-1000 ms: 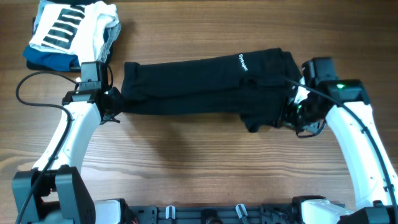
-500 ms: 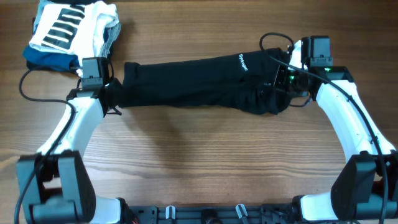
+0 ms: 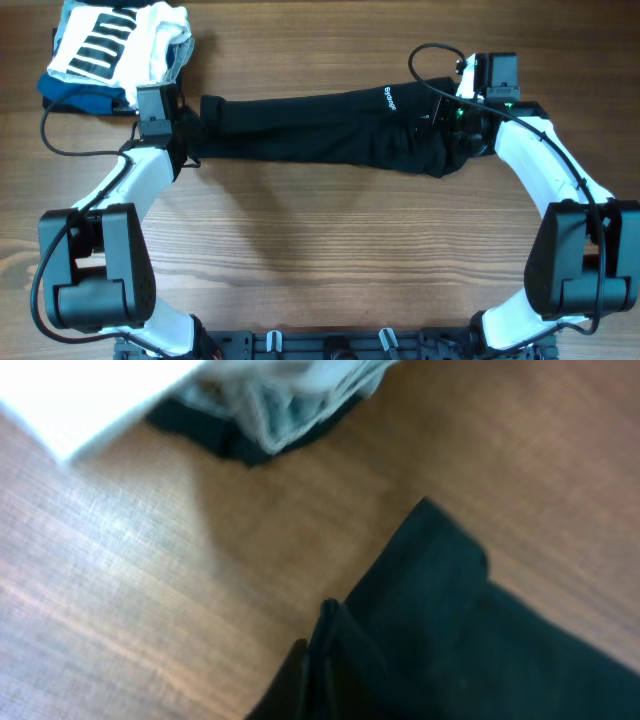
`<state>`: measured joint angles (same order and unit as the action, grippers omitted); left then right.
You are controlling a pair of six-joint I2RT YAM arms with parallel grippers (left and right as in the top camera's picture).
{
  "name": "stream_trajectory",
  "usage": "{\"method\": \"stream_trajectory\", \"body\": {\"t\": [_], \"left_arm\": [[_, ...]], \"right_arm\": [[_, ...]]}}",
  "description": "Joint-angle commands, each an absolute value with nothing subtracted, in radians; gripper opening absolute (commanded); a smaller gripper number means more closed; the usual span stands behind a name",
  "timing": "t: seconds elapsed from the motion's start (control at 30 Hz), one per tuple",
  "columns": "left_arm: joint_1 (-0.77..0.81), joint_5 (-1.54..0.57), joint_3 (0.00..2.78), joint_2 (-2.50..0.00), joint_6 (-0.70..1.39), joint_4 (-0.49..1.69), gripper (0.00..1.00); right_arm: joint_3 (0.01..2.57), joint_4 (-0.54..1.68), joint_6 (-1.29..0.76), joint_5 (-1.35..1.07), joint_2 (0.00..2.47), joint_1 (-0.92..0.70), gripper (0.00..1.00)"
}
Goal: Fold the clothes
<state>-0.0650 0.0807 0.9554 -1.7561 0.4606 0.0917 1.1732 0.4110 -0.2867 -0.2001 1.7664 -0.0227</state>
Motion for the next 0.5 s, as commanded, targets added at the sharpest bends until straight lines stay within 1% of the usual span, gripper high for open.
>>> {"method": "stream_trajectory", "body": {"t": [0.0,0.03,0.07,0.1,0.13,0.17,0.27,0.47], "left_arm": [[-0.069,0.070,0.955,-1.765,0.449,0.051,0.18],[-0.069,0.063,0.955,-1.765,0.449,0.044,0.42],[-0.069,0.060,0.955,-1.765,0.449,0.042,0.77],[-0.069,0.060,0.955,-1.765,0.448,0.041,0.95],[-0.069,0.061,0.955,-1.765,0.448,0.041,1.00],[-0.069,0.061,0.955,-1.765,0.448,0.041,1.00],[-0.070,0.055,0.956,-1.762,0.430,0.043,1.00],[-0.073,-0.093,0.956,-1.730,0.212,0.117,1.00]], "right_arm": [[1.191,0.380,-0.295,-0.176,1.789,-0.018,0.13],[1.191,0.370,-0.295,-0.176,1.792,-0.018,0.32],[1.191,0.365,-0.295,-0.176,1.792,-0.018,0.69],[1.191,0.361,-0.295,-0.176,1.793,-0.018,0.82],[1.191,0.357,-0.295,-0.176,1.792,-0.018,0.95],[1.192,0.356,-0.299,-0.176,1.792,-0.018,1.00],[1.204,0.380,-0.297,-0.184,1.782,-0.018,0.99],[1.364,0.620,-0.203,-0.183,1.732,-0.019,0.99]]}}
